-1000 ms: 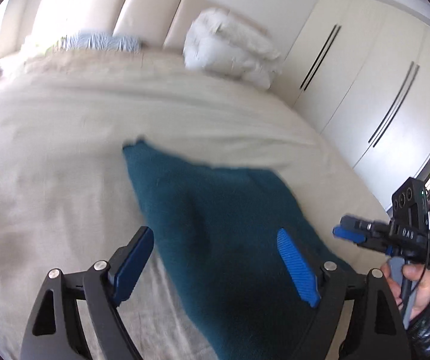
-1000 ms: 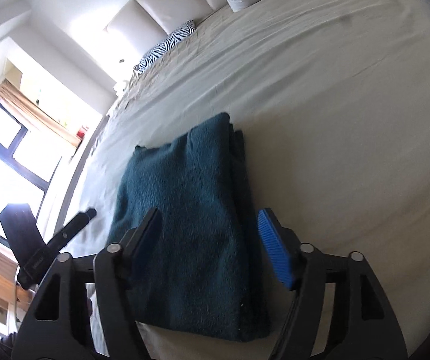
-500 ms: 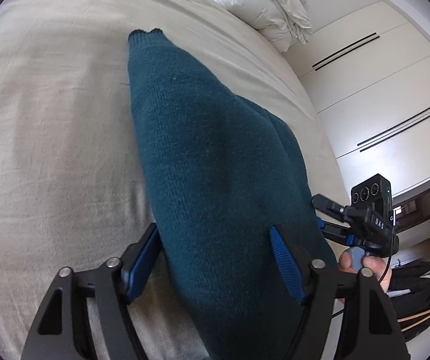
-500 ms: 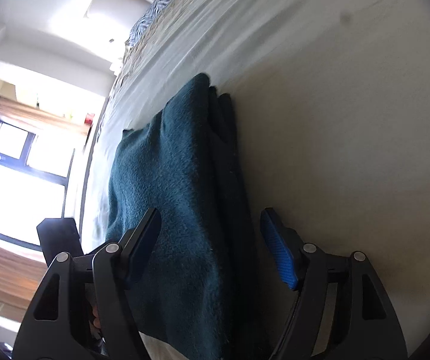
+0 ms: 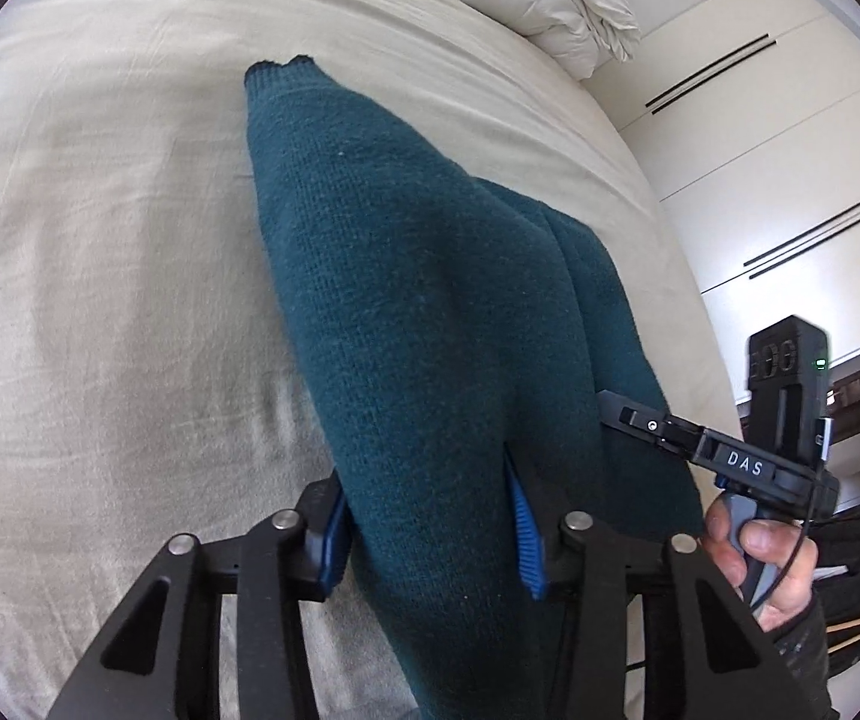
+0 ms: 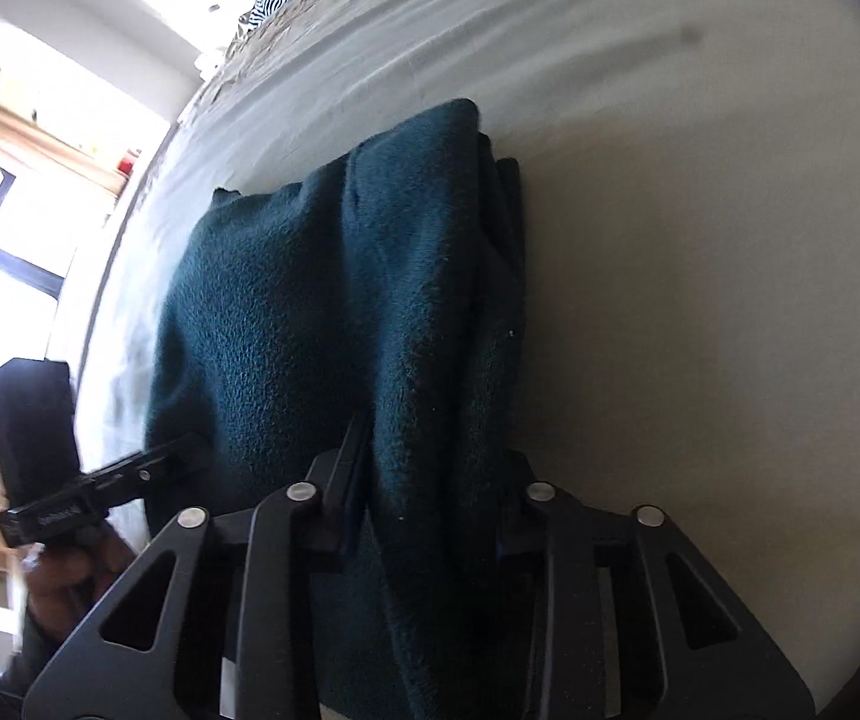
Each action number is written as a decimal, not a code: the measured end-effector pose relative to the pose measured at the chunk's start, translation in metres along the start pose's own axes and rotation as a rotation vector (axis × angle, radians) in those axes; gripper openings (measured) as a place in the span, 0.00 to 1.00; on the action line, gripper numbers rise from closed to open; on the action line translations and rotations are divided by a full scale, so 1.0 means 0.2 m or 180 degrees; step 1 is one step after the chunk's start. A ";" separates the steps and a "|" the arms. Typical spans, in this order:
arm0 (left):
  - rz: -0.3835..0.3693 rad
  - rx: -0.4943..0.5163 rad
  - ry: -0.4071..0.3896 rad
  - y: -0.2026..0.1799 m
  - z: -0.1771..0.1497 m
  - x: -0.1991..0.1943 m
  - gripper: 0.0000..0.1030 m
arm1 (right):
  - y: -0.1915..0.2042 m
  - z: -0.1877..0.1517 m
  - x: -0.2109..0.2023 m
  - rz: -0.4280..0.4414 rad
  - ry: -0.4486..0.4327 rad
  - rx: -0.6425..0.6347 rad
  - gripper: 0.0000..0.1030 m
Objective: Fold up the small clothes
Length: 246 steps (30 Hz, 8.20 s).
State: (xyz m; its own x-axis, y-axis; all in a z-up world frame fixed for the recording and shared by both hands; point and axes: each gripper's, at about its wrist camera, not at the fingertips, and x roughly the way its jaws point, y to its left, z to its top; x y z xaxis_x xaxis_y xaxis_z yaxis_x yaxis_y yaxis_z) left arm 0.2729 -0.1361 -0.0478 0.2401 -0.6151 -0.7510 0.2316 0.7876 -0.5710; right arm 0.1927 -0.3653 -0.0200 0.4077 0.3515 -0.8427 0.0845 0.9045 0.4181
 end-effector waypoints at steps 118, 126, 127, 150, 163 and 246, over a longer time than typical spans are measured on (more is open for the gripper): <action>0.2296 0.0502 -0.2023 -0.10 -1.12 -1.49 1.00 | 1.31 -1.38 -1.18 -0.0844 -0.2794 -0.0803 1.00; 0.2191 0.0262 -0.1439 0.01 -1.22 -1.29 1.00 | 1.29 -1.38 -0.77 -0.0994 -0.1906 -0.0685 1.00; 0.2184 0.0233 -0.1402 0.02 -1.22 -1.28 1.00 | 1.30 -1.39 -0.72 -0.1038 -0.1830 -0.0718 1.00; 0.2195 0.0059 -0.1197 0.12 -1.27 -1.21 1.00 | 1.27 -1.45 -0.35 -0.1137 -0.1058 -0.0734 1.00; 0.2214 0.0068 -0.1202 0.13 -1.26 -1.21 1.00 | 1.26 -1.46 -0.34 -0.1205 -0.1030 -0.0730 1.00; 0.2242 0.0092 -0.1138 0.17 -1.28 -1.18 1.00 | 1.21 -1.44 -0.25 -0.1284 -0.0890 -0.0579 1.00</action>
State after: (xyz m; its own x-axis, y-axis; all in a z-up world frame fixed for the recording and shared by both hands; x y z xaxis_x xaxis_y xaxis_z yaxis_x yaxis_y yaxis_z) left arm -0.0172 0.0447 0.0253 0.6268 0.0497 -0.7776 -0.0643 0.9979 0.0120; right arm -0.0689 -0.0940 0.0256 0.6046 -0.0891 -0.7915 0.1358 0.9907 -0.0078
